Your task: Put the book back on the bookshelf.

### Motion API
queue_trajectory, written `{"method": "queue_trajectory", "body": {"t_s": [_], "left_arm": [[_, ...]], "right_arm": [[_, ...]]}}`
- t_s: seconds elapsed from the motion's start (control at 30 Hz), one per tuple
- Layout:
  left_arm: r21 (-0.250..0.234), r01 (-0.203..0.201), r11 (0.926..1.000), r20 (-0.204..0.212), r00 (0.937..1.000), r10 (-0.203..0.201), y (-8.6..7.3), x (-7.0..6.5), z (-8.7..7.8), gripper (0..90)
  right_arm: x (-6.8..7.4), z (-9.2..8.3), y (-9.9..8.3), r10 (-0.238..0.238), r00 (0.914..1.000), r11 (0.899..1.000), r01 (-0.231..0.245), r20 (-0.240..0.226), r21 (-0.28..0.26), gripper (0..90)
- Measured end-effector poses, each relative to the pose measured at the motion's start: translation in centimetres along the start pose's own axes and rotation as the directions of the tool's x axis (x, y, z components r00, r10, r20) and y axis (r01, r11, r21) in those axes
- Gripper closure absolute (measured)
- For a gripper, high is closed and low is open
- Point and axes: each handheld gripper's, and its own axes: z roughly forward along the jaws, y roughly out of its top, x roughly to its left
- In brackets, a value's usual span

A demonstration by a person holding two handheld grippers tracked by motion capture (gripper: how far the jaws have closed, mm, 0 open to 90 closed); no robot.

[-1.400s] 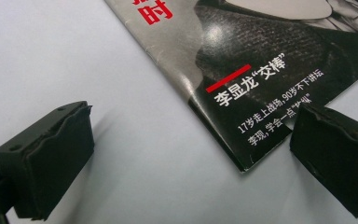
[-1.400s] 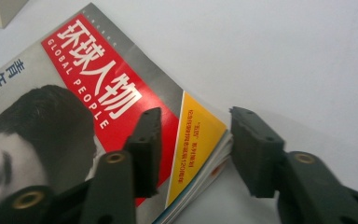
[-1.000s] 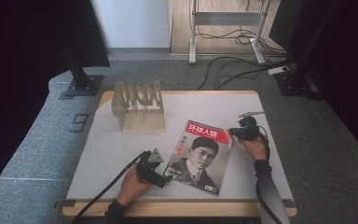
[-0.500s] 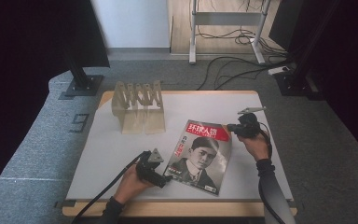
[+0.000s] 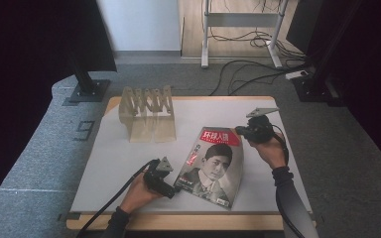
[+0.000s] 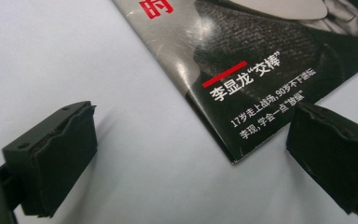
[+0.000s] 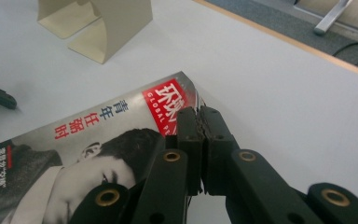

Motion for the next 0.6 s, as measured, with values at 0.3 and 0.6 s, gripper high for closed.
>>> {"method": "queue_trajectory", "body": {"t_s": [0.3,0.6], "left_arm": [[-0.076,0.016,0.9970,0.070,0.9975,-0.010,2.4,1.8,-1.9,10.3],[-0.068,-0.028,0.9973,0.110,0.9934,0.035,4.6,2.8,-1.7,14.6]], "right_arm": [[1.3,-1.5,1.8,-0.063,0.9980,0.997,0.063,-0.001,-0.033,86.8],[2.7,-3.5,3.4,-0.123,0.9924,0.990,0.122,-0.011,-0.070,86.7]]}}
